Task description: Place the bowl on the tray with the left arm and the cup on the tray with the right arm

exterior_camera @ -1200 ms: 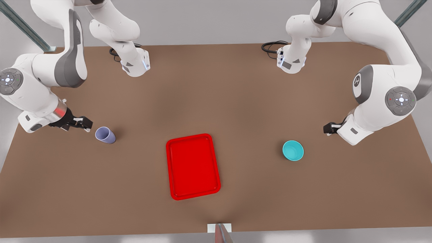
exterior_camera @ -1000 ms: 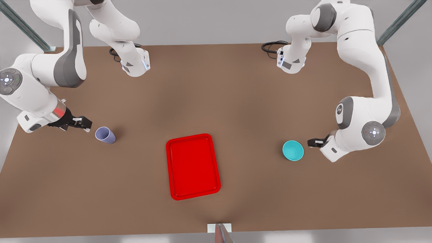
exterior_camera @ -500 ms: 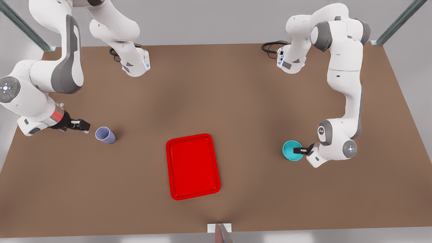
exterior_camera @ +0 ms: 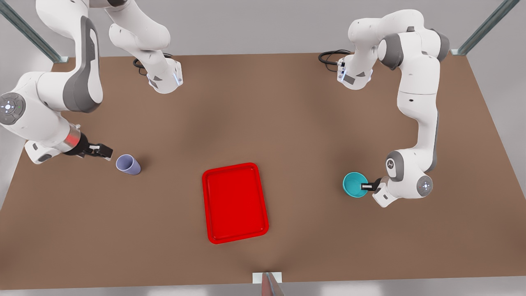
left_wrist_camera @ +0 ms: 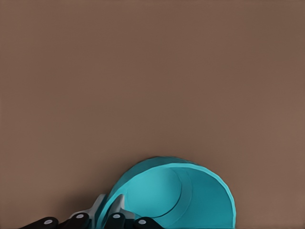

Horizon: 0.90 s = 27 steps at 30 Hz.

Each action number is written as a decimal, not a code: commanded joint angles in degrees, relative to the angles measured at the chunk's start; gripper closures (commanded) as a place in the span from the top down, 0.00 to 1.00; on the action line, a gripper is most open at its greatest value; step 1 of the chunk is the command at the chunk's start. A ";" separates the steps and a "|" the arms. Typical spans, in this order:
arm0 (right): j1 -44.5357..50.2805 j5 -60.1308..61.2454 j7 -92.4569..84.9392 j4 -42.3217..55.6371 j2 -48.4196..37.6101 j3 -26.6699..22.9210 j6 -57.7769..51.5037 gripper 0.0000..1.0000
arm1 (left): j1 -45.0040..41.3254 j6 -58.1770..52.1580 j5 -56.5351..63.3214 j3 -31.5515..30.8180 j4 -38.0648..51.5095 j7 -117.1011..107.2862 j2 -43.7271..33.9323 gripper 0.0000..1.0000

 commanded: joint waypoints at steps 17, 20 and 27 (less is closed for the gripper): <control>0.88 0.09 0.26 -0.09 0.52 -0.09 1.46 1.00 | -17.31 10.06 -13.21 -11.77 6.15 -37.35 -1.58 0.21; 0.44 0.09 0.00 -0.53 1.05 -0.09 2.95 1.00 | -21.35 17.80 -16.12 -11.77 8.52 -42.88 1.22 0.21; -1.67 0.35 -4.83 -0.61 2.54 -1.05 4.10 1.00 | -23.99 24.92 -16.03 -11.69 25.13 -50.80 14.15 0.21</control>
